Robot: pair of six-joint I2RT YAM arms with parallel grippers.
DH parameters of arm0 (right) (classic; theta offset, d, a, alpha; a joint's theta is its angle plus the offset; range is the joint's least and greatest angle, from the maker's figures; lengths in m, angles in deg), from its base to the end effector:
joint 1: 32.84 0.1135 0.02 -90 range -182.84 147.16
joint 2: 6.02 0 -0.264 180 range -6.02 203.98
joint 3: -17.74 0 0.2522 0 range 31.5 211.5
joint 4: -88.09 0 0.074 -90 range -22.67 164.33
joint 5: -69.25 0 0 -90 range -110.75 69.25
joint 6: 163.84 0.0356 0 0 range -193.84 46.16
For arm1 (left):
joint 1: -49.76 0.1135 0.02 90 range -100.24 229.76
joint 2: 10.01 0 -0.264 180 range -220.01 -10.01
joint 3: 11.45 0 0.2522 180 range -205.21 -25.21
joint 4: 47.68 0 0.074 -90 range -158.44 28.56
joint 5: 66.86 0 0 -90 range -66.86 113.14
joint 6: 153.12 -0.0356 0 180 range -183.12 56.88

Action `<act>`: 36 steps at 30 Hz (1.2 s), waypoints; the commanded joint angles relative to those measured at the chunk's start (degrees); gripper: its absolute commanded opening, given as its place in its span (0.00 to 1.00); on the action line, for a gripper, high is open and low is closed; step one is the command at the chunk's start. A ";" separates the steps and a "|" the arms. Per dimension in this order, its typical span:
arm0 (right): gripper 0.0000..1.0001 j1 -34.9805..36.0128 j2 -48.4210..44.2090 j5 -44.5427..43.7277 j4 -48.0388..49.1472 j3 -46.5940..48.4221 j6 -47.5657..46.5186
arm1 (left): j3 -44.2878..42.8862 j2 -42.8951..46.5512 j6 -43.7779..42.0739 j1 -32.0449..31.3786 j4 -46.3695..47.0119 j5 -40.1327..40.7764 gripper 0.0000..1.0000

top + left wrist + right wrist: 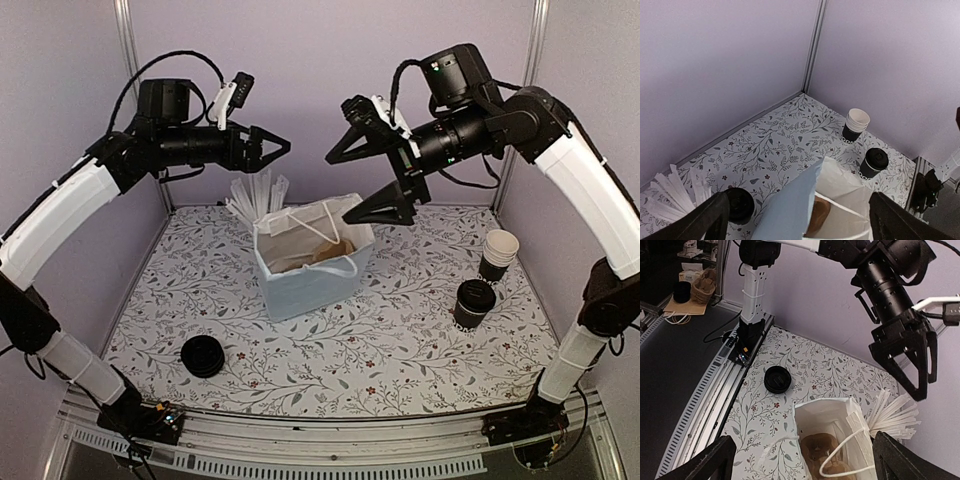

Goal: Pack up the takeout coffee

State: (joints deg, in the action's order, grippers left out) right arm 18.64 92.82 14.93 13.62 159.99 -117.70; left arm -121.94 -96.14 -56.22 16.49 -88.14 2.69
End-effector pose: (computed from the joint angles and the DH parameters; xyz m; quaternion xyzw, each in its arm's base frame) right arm 0.1905 0.2726 0.4946 -0.7142 0.4467 0.2972 0.4496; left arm 0.2733 -0.1942 0.4512 0.2833 0.7414 -0.3364 0.5069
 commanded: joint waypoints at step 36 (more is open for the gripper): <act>0.99 -13.02 -14.58 0.55 4.85 -25.03 0.38 | -6.36 -13.35 -6.56 8.68 -22.64 3.27 0.52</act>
State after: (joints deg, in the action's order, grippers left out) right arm 9.13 80.13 15.80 15.96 136.84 -118.46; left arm -127.69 -108.09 -60.35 25.12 -109.43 10.89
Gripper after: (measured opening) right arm 0.990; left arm 0.542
